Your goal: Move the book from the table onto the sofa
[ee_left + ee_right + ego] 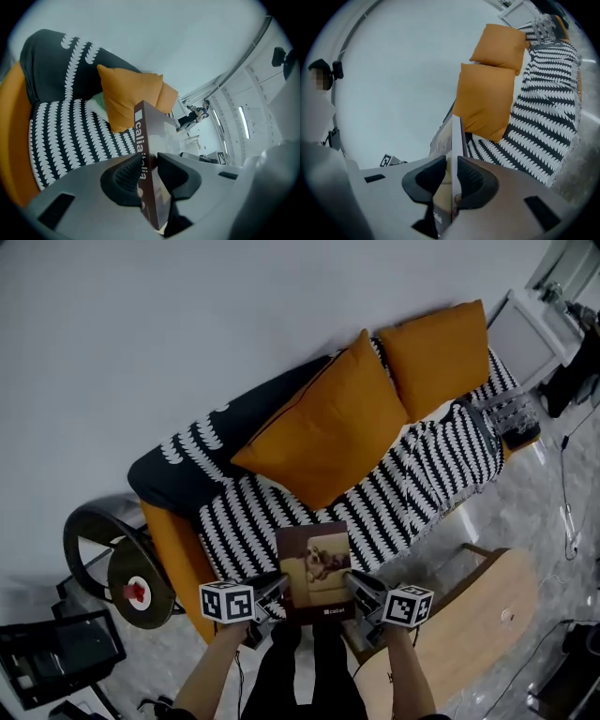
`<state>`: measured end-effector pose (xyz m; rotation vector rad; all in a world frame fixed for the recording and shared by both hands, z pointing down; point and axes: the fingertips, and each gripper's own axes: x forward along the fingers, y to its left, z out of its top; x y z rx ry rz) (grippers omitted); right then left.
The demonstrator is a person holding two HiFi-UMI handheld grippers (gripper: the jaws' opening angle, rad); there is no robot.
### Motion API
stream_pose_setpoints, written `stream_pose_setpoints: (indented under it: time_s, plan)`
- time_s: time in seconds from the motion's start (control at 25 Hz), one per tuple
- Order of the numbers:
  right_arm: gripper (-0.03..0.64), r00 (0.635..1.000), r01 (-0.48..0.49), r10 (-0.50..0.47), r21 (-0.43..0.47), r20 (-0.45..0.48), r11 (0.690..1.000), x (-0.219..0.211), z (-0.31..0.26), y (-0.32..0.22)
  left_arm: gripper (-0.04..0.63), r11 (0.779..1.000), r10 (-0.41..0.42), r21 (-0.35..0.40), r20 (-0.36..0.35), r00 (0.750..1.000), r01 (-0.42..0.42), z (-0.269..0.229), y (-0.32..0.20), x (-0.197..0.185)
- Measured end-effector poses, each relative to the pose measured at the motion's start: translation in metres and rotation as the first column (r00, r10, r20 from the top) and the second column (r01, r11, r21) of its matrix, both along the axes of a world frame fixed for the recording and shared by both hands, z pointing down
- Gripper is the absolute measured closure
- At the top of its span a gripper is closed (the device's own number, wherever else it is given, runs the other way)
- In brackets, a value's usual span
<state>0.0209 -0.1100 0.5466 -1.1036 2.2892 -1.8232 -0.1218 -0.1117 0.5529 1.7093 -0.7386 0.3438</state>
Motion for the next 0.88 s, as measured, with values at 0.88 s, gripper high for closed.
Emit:
stream_pose_setpoints:
  time_s: [0.88]
  plan:
    - [0.523,0.996,0.085,-0.085,-0.071,0.001,0.994,-0.013,0.155,-0.055,0.485,0.993,-0.097,-0.072,0.029,0.995,0.099,0.151,-0.039,-0.013]
